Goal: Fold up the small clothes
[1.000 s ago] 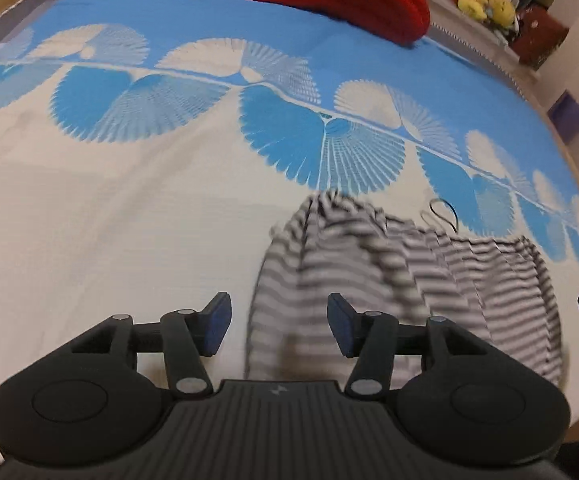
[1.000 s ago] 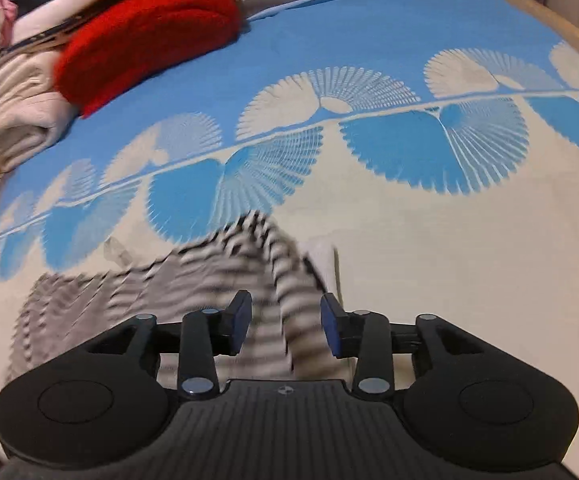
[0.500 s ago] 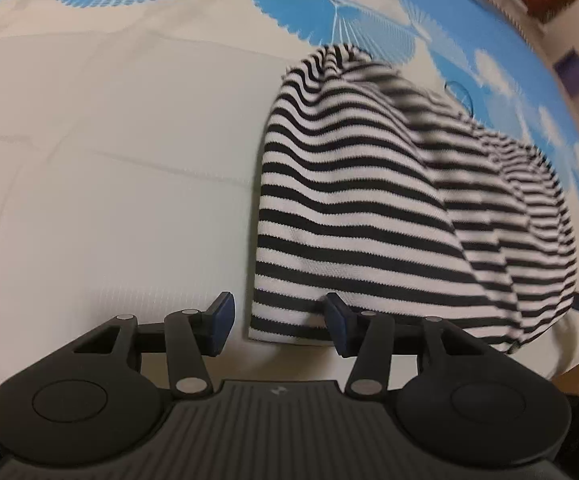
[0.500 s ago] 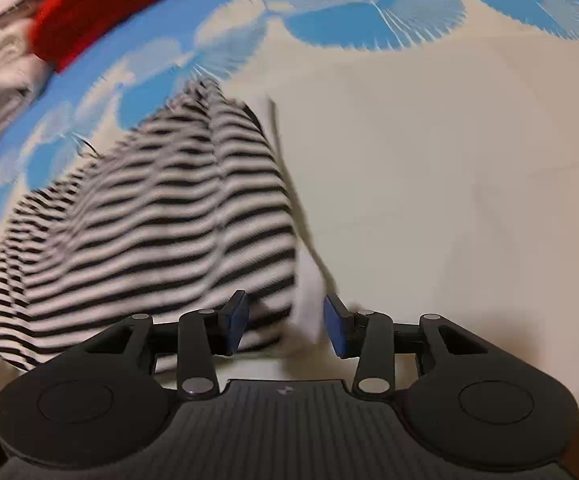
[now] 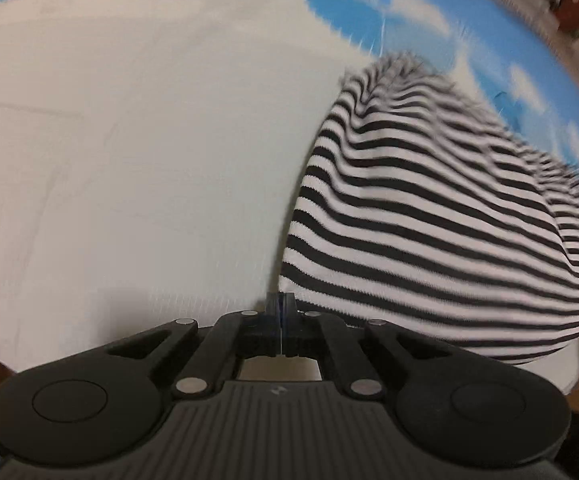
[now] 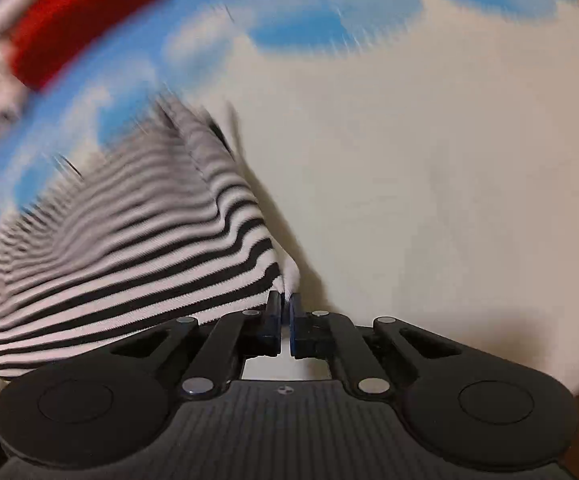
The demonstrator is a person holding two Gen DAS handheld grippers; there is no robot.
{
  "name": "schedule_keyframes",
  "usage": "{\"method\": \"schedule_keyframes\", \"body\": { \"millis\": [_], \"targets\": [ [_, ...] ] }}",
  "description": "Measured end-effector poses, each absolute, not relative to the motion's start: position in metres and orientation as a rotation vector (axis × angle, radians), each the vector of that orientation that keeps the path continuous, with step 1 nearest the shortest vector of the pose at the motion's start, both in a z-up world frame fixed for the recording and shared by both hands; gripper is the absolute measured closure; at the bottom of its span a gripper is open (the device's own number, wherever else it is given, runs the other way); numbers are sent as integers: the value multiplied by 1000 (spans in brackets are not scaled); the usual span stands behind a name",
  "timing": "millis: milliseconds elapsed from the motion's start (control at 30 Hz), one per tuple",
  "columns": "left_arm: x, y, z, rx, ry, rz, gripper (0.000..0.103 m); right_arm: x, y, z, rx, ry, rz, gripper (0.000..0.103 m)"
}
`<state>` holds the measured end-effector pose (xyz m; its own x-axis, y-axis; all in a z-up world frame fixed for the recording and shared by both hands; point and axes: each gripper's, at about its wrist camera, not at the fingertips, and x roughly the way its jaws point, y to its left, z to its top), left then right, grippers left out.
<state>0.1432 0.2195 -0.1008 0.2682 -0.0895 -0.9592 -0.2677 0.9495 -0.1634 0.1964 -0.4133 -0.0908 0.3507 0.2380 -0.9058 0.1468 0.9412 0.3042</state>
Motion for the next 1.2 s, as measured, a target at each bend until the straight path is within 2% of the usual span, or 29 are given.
{"method": "schedule_keyframes", "body": {
  "millis": [100, 167, 200, 233, 333, 400, 467, 567, 633, 700, 767, 967, 1200],
  "targets": [
    [147, 217, -99, -250, 1319, 232, 101, 198, -402, -93, 301, 1238, 53, 100],
    [148, 225, -85, -342, 1246, 212, 92, 197, -394, -87, 249, 1212, 64, 98],
    [147, 228, -76, -395, 1190, 178, 84, 196, -388, -82, 213, 1187, 64, 98],
    [145, 227, -66, -432, 1130, 144, 81, 194, -384, -75, 172, 1140, 56, 93],
    [149, 208, -52, -449, 1055, 25, 81, 190, -379, -55, 139, 999, 75, 89],
    [155, 186, -53, -441, 1075, -75, 80, 190, -380, -48, 192, 942, 136, 84],
    [161, 163, -56, -388, 1104, -144, 77, 193, -378, -52, 232, 958, 199, 73],
    [165, 130, -66, -274, 1159, -198, 66, 200, -367, -66, 198, 1043, 244, 72],
    [164, 115, -82, -180, 1232, -140, 55, 202, -357, -77, 86, 1081, 244, 72],
    [167, 117, -100, -124, 1330, -43, 55, 202, -350, -93, -5, 1151, 214, 72],
    [170, 123, -100, -153, 1337, 7, 53, 203, -351, -101, -40, 1191, 177, 61],
    [172, 124, -64, -272, 1113, 4, 55, 201, -355, -80, 43, 1092, 187, 61],
    [201, 69, -53, -251, 951, -122, 55, 200, -342, -53, 93, 919, 306, 61]
  ]
}}
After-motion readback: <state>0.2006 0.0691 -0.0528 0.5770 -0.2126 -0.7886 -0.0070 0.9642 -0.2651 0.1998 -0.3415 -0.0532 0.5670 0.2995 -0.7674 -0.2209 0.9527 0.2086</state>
